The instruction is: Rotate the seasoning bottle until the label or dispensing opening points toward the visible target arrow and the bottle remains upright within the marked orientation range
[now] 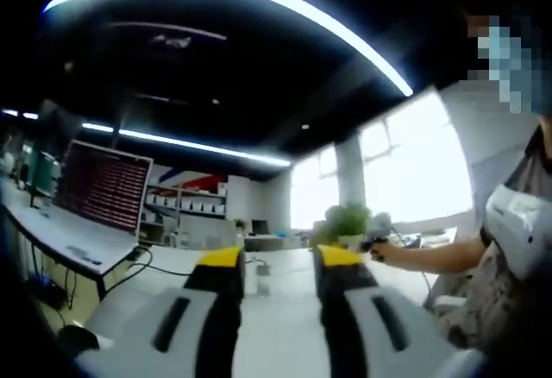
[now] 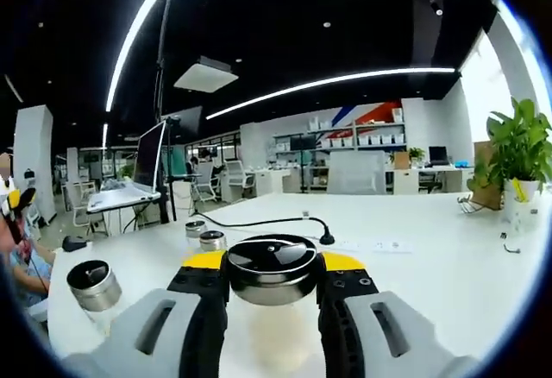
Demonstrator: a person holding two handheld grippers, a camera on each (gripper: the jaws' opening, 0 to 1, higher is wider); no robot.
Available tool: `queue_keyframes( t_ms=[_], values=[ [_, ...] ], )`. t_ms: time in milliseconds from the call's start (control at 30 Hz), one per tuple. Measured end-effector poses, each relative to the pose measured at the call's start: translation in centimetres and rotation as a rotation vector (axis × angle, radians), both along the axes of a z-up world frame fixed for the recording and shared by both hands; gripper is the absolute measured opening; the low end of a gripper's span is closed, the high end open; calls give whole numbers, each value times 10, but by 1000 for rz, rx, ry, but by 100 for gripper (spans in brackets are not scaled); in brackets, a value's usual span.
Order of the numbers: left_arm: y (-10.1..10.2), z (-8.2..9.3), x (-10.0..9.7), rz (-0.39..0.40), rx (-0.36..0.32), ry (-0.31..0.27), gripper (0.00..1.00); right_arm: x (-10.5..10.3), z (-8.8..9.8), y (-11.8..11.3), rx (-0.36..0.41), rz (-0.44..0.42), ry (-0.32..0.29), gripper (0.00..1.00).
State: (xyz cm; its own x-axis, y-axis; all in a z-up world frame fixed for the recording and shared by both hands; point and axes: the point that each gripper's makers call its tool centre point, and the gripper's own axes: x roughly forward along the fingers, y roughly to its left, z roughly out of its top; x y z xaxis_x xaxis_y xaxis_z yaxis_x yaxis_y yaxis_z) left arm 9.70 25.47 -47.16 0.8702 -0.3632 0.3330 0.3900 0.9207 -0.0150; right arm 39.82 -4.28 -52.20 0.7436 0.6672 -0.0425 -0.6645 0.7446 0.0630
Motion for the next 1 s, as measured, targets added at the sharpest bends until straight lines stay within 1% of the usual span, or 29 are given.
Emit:
queue_keyframes(
  t_ms=[67, 133, 200, 267, 433, 567, 700, 833, 1000],
  values=[
    [-4, -2, 3, -7, 6, 8, 34, -4, 3, -5, 12, 14, -7, 39],
    [-8, -4, 5, -15, 12, 16, 34, -15, 6, -7, 18, 30, -12, 39],
    [-12, -5, 7, -21, 16, 22, 34, -24, 3, -7, 10, 53, 14, 39],
    [-15, -6, 9, -28, 19, 28, 34, -32, 0, -9, 7, 60, 17, 38],
    [-19, -7, 10, -31, 23, 35, 34, -53, -5, -11, -27, 76, -11, 38],
    [-20, -6, 9, -32, 25, 34, 34, -65, -5, -12, -13, 88, -23, 38],
    [-21, -6, 8, -30, 29, 33, 34, -76, -7, -10, -1, 95, -31, 38],
    [-21, -8, 9, -28, 31, 36, 34, -86, -10, -2, 5, 110, -41, 38],
    [-20, -8, 7, -29, 28, 34, 34, -96, -19, 7, -5, 123, -46, 38]
  ],
)
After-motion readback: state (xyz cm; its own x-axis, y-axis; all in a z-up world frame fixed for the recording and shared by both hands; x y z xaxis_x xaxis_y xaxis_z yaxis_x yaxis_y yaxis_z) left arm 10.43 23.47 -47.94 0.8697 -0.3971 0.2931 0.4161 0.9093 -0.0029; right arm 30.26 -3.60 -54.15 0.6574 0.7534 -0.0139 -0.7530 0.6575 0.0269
